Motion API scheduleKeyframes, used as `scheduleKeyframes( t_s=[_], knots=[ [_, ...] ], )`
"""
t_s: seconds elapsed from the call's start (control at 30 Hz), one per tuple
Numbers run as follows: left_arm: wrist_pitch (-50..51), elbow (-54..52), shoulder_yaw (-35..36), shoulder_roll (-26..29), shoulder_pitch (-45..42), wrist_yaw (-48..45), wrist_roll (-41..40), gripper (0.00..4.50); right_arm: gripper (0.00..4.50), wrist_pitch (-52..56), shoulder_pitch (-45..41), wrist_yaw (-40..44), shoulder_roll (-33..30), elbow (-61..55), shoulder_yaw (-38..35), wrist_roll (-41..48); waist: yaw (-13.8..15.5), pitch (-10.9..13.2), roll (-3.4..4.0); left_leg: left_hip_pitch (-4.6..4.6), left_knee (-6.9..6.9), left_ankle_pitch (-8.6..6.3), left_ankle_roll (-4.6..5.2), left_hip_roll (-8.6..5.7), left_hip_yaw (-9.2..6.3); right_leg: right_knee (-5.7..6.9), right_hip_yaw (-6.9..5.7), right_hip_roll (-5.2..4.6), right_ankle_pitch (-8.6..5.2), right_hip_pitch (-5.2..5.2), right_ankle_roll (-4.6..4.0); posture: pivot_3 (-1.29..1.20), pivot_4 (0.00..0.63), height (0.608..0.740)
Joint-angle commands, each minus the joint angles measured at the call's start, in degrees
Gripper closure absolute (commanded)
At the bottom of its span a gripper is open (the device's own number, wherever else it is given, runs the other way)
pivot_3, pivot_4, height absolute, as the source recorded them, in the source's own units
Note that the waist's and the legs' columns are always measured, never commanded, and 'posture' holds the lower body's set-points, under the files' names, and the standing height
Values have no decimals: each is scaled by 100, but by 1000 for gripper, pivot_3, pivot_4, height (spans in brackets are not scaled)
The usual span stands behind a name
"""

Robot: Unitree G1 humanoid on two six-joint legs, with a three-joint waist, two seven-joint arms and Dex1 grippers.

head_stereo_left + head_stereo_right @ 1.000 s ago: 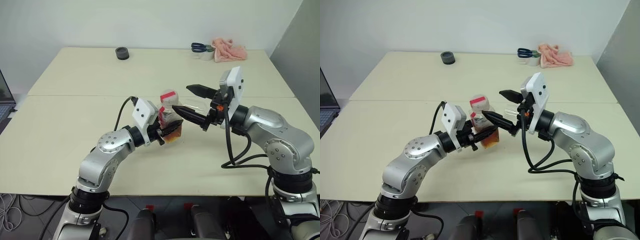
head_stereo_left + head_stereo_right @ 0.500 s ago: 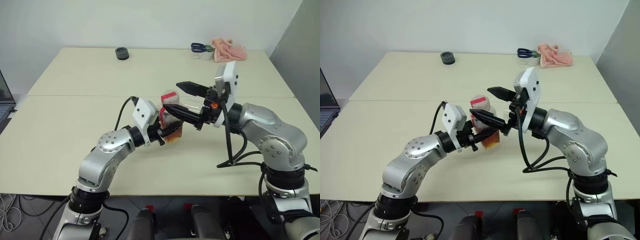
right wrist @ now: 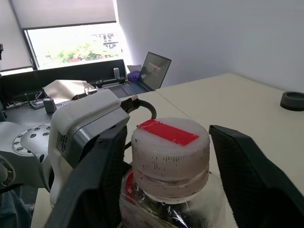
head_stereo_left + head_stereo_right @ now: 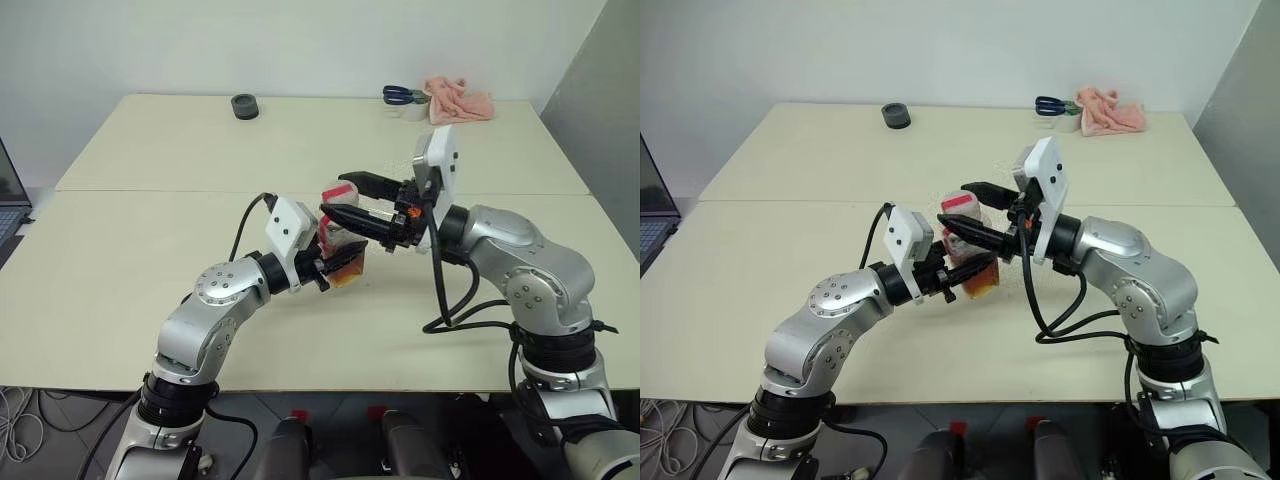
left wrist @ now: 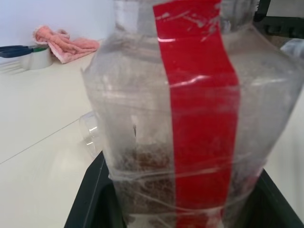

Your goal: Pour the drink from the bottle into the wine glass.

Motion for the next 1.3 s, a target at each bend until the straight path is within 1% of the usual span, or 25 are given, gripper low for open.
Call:
scheduleKeyframes(
  t_s=[0.03, 0.2, 0.37, 0.47, 0.57, 0.7, 0.77, 0.83, 1.0, 1.13, 1.23, 1.3],
  knots=[
    [-49, -288, 84, 5, -64, 19, -42, 2670, 2668, -168, -151, 80, 27, -128, -32, -20, 0, 0, 0, 0, 0, 0, 0, 0, 0, 0, 0, 0, 0, 0, 0, 0, 150, 740],
    [-21, -322, 55, 15, -4, -32, -82, 2670, 2668, -382, -336, -11, 205, -42, -262, 32, -3, 0, 0, 0, 0, 0, 0, 0, 1, -1, 1, 0, 0, 0, 0, 0, 150, 740],
    [38, -395, 53, 38, 65, -95, -127, 2670, 2668, -640, -453, 197, 140, -15, -318, -29, -2, 0, 0, 0, 0, 0, 0, 0, 1, -1, 1, 0, 0, 0, 0, 0, 150, 740],
    [107, -501, 37, 59, 134, -163, -217, 2670, 2668, -520, -633, 560, -18, 277, -534, 238, -2, 0, 0, 0, 0, 0, 0, -1, 1, -1, 1, 0, 0, 0, 0, 0, 150, 740],
    [209, -702, 49, 264, 244, -367, -373, 2670, 2668, -451, -728, 984, -266, 500, -542, 382, -3, 0, 0, 0, 0, 0, 0, -1, 1, -1, 1, -1, 0, 0, -1, 0, 150, 740],
    [319, -1013, 204, 786, 444, -831, -720, 2670, 2668, -371, -886, 1373, -482, 687, -569, 549, -15, 0, 0, 0, -3, -1, 1, 3, 2, -2, 0, 2, 0, -1, -1, 0, 150, 740],
    [321, -1068, 295, 1028, 517, -1021, -837, 2670, 2668, -417, -993, 1494, -539, 801, -591, 534, -19, 0, 0, 1, -2, 0, 1, 3, 4, -1, 2, 2, 0, -1, -1, 0, 150, 740],
    [319, -1067, 354, 1139, 542, -1069, -942, 2670, 2668, -594, -1062, 1556, -568, 866, -585, 394, -9, 0, 0, 2, -2, 0, 1, 3, 2, 0, 1, 2, 0, -1, -1, 0, 150, 740],
    [273, -1035, 320, 1165, 549, -1062, -947, 2670, 2668, -863, -1158, 1495, -574, 878, -648, 212, 25, 1, 0, -2, 3, -1, 1, -3, 2, -4, -1, -2, 1, 2, 1, 0, 150, 740],
    [244, -1013, 254, 1105, 533, -1040, -914, 2670, 2668, -586, -1193, 1332, -644, 933, -815, 375, 8, 1, 0, 0, -1, 0, 1, 2, 2, -2, -1, 0, 1, 1, 0, 0, 150, 740],
    [196, -966, 283, 1064, 506, -976, -845, 2670, 2668, -366, -998, 917, -737, 850, -1058, 391, 8, 1, 0, 0, -1, 0, 1, 2, 4, -2, 1, -1, 2, 0, -1, 0, 150, 740],
    [199, -968, 367, 1008, 529, -825, -815, 2670, 2668, -248, -500, 438, -826, 544, -1394, 332, 14, -1, -2, -2, -1, 0, 1, 1, 3, -3, 1, -2, 2, 1, -1, 0, 150, 740]
  ],
)
